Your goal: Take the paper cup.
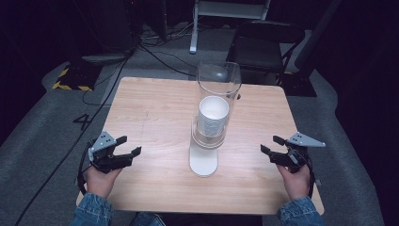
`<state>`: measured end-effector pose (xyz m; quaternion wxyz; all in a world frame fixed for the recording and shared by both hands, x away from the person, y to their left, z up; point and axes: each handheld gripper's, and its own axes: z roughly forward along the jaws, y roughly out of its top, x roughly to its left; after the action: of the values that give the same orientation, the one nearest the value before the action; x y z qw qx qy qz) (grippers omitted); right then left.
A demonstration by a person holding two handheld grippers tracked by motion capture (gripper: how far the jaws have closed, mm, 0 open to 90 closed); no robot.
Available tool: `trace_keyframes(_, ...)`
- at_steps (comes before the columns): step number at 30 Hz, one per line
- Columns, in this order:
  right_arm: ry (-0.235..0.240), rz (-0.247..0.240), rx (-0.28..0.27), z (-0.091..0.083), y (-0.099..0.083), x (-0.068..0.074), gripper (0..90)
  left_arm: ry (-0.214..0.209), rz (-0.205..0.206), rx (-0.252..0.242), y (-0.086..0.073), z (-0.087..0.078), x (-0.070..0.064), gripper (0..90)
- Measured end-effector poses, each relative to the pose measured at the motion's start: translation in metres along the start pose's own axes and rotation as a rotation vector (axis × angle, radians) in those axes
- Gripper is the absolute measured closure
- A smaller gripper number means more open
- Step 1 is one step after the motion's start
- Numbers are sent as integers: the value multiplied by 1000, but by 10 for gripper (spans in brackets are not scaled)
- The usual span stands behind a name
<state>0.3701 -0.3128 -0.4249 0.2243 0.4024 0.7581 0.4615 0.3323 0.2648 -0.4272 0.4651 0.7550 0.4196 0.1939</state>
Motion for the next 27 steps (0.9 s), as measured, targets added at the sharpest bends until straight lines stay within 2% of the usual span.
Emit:
trace_keyframes(14,31,13,-28,1,4,4,299,0,-7,0,-1,-1,0,281)
trace_keyframes(22,97,20,-47,10,13,14,298,10,-12,-1,-5,-5,1,281)
trace_keyframes(27,145,-10,-44,24,20,25,294,17,-21,1,-8,-9,2,282)
